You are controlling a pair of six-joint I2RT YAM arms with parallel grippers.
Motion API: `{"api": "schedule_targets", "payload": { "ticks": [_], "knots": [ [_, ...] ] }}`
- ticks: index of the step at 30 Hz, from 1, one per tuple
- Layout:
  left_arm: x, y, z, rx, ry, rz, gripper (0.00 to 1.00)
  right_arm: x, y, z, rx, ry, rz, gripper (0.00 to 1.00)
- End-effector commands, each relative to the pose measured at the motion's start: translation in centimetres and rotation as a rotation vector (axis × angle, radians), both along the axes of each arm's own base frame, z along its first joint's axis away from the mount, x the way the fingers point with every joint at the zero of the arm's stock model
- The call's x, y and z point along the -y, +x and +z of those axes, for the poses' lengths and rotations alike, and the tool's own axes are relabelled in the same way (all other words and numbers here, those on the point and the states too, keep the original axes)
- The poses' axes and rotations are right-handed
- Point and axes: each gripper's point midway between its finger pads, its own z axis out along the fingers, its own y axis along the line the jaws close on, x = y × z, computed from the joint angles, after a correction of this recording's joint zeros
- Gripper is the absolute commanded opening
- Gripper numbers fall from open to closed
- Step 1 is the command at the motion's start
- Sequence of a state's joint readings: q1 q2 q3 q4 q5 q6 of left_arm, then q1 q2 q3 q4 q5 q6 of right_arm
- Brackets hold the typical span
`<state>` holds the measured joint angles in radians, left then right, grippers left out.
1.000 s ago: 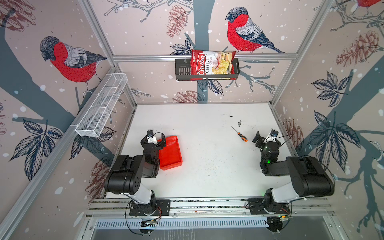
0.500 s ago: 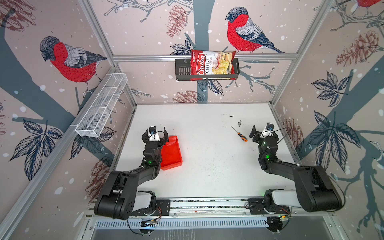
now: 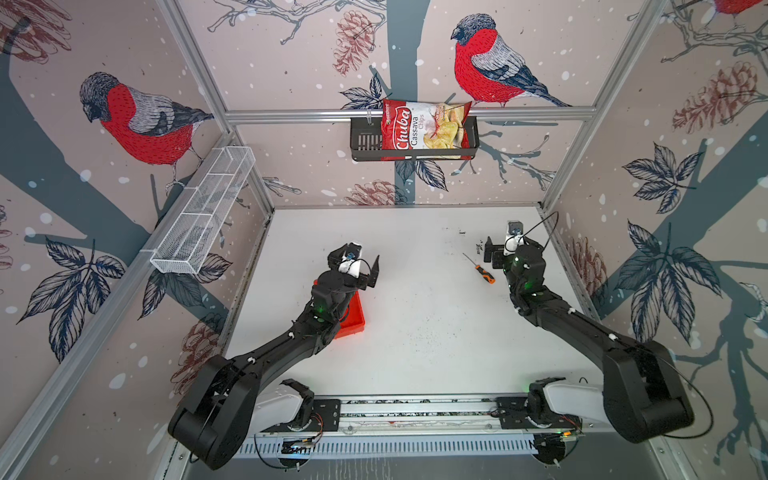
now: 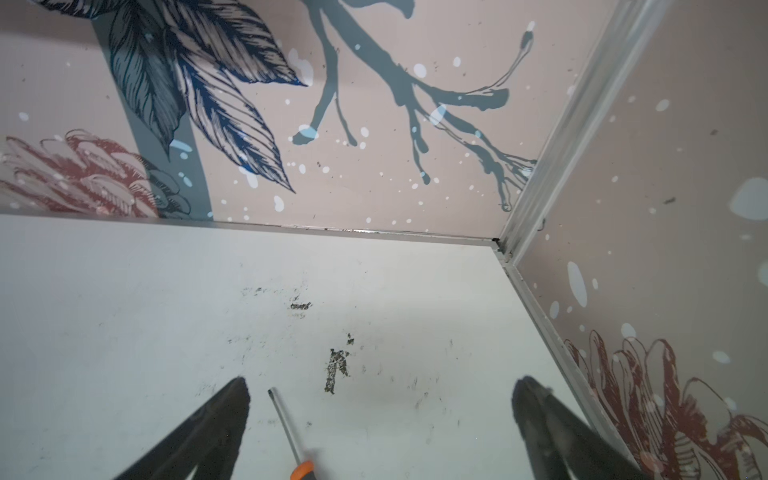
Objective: Put the screwdriver in the bin
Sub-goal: 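Reach the right gripper down to the screwdriver handle while the left arm rises forward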
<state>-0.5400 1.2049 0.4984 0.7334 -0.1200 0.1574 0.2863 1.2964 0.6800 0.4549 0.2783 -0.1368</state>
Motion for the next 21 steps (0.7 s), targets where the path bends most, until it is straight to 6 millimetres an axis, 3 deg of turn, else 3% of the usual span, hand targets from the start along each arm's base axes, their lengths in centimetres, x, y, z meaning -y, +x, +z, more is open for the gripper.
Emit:
{"api": "schedule_targets", "payload": {
  "ticks": [1, 7, 10, 17, 21],
  "knots": [
    [4.0, -1.6, -0.7, -0.034, 0.033, -0.164, 0.97, -1.7, -0.1, -3.2, -0.188, -0.069, 0.116, 0.99],
    [9.6, -4.1, -1.2, -0.057, 0.018, -0.396, 0.97, -1.8, 0.5, -7.3, -0.380, -0.089, 0.133, 1.00],
    [11.4, -5.2, -1.8, -0.069, 0.034, -0.482, 0.97, -1.5, 0.6, -9.1, -0.471, -0.067, 0.135, 1.00],
    [13.1, -6.5, -3.2, -0.129, 0.059, -0.590, 0.97, 0.1, 0.5, -13.1, -0.637, -0.095, 0.077, 1.00],
    [13.4, -6.5, -4.4, -0.183, 0.099, -0.604, 0.97, 0.6, 0.7, -14.8, -0.707, -0.098, 0.053, 0.94]
  ]
}}
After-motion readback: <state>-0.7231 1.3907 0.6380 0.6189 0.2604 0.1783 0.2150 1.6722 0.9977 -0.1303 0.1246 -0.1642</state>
